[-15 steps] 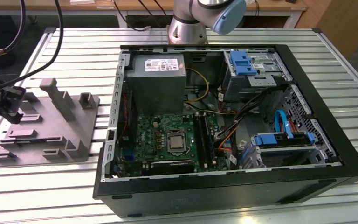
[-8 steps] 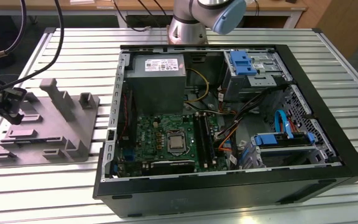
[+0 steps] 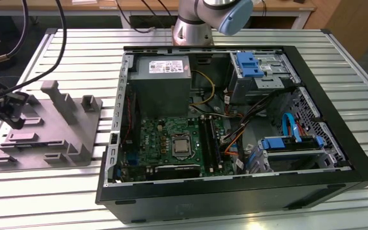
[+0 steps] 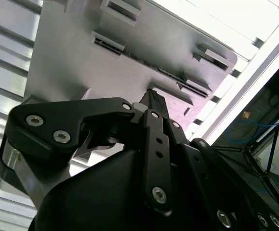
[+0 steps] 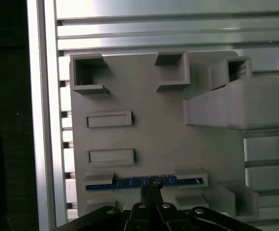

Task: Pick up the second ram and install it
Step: 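Reach for the second ram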

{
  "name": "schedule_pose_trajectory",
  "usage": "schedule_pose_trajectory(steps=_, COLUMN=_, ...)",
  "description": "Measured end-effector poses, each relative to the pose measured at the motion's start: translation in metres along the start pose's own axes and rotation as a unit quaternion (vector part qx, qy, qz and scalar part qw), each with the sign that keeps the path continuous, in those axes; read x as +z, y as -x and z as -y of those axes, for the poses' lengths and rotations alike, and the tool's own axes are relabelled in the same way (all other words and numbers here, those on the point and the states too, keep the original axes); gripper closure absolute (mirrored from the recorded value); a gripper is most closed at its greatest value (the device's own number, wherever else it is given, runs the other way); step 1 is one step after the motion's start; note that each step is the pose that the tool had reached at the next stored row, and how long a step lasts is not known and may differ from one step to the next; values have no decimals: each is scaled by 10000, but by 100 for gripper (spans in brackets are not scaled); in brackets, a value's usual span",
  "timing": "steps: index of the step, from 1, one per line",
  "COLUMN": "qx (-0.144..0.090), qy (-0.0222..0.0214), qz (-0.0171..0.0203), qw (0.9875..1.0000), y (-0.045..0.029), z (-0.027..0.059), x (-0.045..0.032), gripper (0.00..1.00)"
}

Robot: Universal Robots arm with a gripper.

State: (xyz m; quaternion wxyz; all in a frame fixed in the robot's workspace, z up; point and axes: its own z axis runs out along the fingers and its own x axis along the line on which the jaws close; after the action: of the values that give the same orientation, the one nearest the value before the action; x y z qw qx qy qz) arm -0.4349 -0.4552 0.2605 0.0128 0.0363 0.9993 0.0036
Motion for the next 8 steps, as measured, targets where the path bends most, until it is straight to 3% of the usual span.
schedule_pose_trajectory(steps=8, qx=0, qy=0, qz=0, qw=10000, y=2, z=44, x=50, gripper=90)
